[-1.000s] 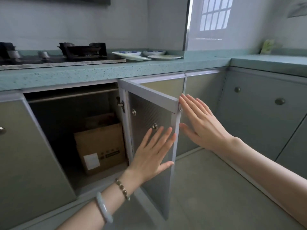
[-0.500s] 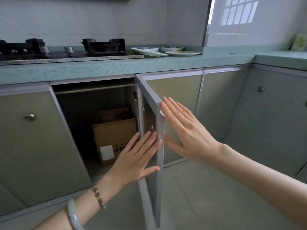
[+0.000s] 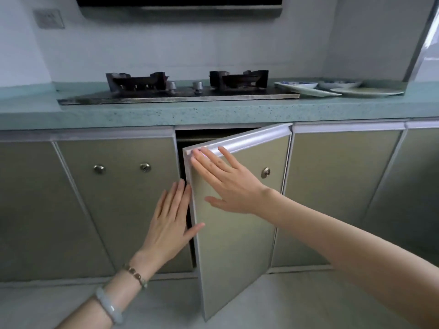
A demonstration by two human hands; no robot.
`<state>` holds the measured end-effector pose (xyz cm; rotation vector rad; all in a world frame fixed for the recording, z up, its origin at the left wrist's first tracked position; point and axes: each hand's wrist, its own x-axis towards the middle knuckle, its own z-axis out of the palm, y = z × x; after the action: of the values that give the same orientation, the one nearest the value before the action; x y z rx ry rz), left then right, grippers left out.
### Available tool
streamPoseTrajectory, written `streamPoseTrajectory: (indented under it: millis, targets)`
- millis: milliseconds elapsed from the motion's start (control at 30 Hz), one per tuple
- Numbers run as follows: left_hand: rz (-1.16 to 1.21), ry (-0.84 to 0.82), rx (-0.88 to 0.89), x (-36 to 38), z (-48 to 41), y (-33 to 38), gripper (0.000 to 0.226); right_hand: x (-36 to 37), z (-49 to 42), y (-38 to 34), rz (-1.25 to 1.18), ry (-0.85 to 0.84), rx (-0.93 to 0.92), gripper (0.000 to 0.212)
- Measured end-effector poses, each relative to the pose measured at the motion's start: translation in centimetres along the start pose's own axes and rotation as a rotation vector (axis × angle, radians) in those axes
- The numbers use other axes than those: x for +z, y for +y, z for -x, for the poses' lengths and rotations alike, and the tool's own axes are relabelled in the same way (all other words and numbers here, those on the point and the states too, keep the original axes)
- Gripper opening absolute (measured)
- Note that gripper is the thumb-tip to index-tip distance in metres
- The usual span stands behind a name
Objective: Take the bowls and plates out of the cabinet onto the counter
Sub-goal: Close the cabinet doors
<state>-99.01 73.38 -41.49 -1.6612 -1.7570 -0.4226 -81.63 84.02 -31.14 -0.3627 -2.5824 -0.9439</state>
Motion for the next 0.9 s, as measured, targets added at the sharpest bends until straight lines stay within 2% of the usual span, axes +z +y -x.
streamPoseTrajectory:
  millis: [133,433,667,900]
  targets:
    - [-0.059,-0.028,-0.038,2.1,-2.5,-3.6,0.087,4.2,-3.6,1.0,0.089,-0.111,0.037,0.094]
    - [-0.077,0.097,0.011,7.3,-6.3,-7.9,0.099,8.2,-7.7,1.8,0.156,-0.066,0.122,0.095]
    - [-0.101,0.05,0.02,10.4,-9.1,-10.0,0.098,10.1,-10.2,2.3,0.159,-0.117,0.185,0.098]
    - [-0.078,0.083,-0.008,12.3,-10.5,-10.6,0.096,11.8,-11.6,2.7,0.179,-0.123,0.232,0.096]
